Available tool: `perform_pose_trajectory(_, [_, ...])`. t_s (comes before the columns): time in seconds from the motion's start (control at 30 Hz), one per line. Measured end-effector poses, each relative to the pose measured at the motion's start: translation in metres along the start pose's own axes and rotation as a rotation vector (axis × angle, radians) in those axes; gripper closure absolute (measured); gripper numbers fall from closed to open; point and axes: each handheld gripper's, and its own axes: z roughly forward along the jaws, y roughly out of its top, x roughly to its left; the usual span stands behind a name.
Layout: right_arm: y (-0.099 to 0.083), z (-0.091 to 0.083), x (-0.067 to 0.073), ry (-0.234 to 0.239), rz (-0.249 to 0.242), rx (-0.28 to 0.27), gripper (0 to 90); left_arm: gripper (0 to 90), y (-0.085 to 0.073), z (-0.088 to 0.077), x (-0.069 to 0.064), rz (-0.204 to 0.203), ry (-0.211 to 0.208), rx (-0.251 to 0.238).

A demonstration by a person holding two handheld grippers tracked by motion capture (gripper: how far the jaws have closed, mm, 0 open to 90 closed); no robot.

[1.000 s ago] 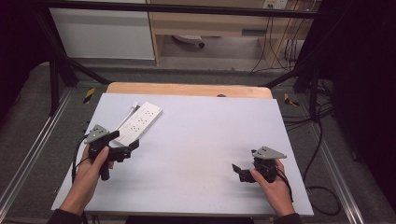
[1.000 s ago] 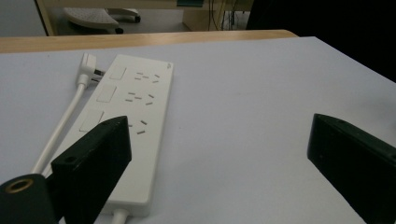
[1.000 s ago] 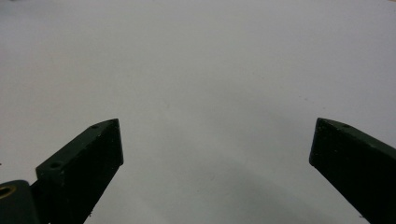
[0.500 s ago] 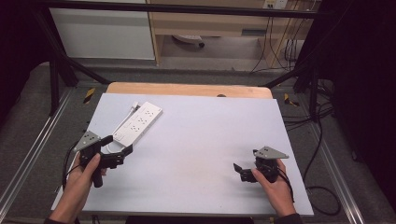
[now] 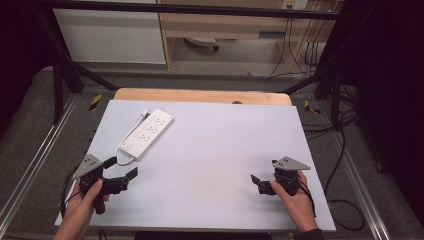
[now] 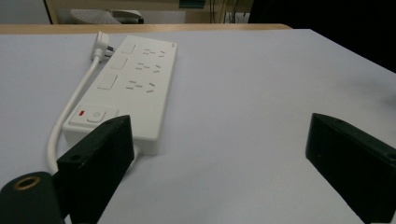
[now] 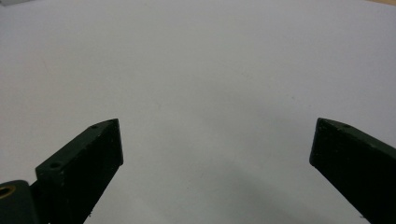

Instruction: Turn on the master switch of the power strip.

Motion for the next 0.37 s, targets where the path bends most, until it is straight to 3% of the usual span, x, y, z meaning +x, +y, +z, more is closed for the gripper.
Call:
perform_pose_trajectory(0.2, [-0.001, 0.0, -0.002, -0.02, 0.004, 0.006, 2.9, 8.3, -0.015, -0.003, 0.001, 0.003, 0.01, 0.025])
perform_pose_trajectory(0.27, [-0.004, 0.005, -0.005, -0.045, 0.0, 0.035, 2.6, 9.2, -0.022, -0.006, 0.003, 0.007, 0.048, 0.033])
perform_pose_trajectory(0.37, [-0.007, 0.013, -0.008, -0.08, 0.005, 0.072, 2.9, 9.4, -0.029, -0.004, 0.004, 0.028, 0.071, 0.061])
